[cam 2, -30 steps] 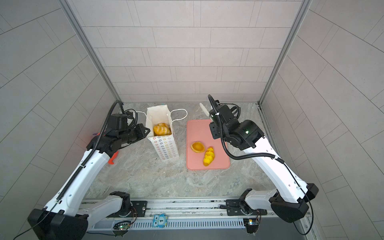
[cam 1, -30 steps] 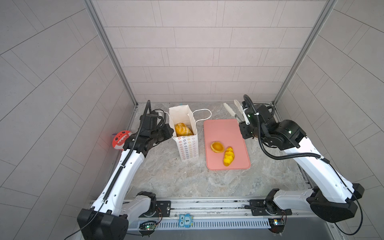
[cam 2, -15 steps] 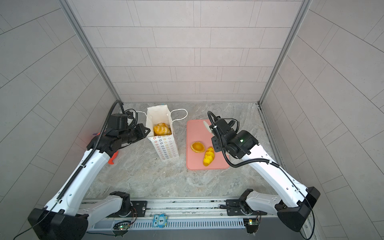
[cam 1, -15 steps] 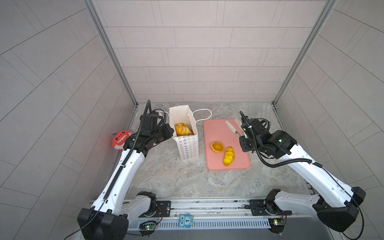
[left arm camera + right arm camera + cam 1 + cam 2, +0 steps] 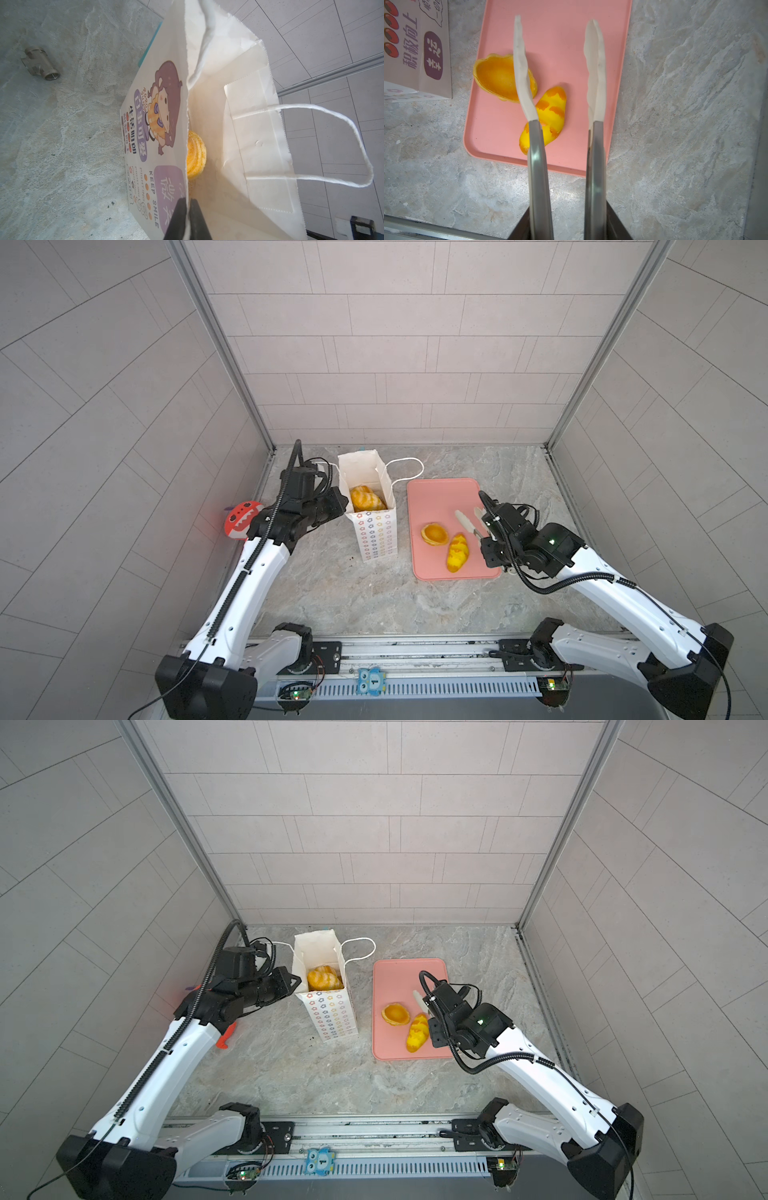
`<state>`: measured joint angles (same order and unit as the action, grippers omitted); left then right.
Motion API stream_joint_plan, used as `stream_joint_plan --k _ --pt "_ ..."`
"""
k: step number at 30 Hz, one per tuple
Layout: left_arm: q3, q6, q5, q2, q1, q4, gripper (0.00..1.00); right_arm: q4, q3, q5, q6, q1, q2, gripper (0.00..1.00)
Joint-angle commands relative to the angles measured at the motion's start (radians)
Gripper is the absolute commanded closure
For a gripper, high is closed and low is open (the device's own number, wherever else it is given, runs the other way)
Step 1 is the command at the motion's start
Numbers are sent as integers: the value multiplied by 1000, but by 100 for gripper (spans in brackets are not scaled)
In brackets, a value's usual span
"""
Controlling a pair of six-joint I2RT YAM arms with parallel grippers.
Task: Place the fake bread into the paper bag
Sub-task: 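Lower the open right gripper onto the yellow bun on the tray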
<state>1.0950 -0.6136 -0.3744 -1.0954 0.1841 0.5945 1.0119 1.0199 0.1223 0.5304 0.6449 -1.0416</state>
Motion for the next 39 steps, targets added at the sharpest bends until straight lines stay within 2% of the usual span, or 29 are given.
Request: stream_joint_plan --k 1,13,39 --pt "9 -3 -8 -5 6 -24 90 -26 -32 -22 67 1 41 56" --pt "-5 -3 -11 1 6 -32 90 -32 -131 -32 164 43 73 56" --pt "-26 -12 -30 -7 6 -61 90 -4 -192 7 304 173 121 54"
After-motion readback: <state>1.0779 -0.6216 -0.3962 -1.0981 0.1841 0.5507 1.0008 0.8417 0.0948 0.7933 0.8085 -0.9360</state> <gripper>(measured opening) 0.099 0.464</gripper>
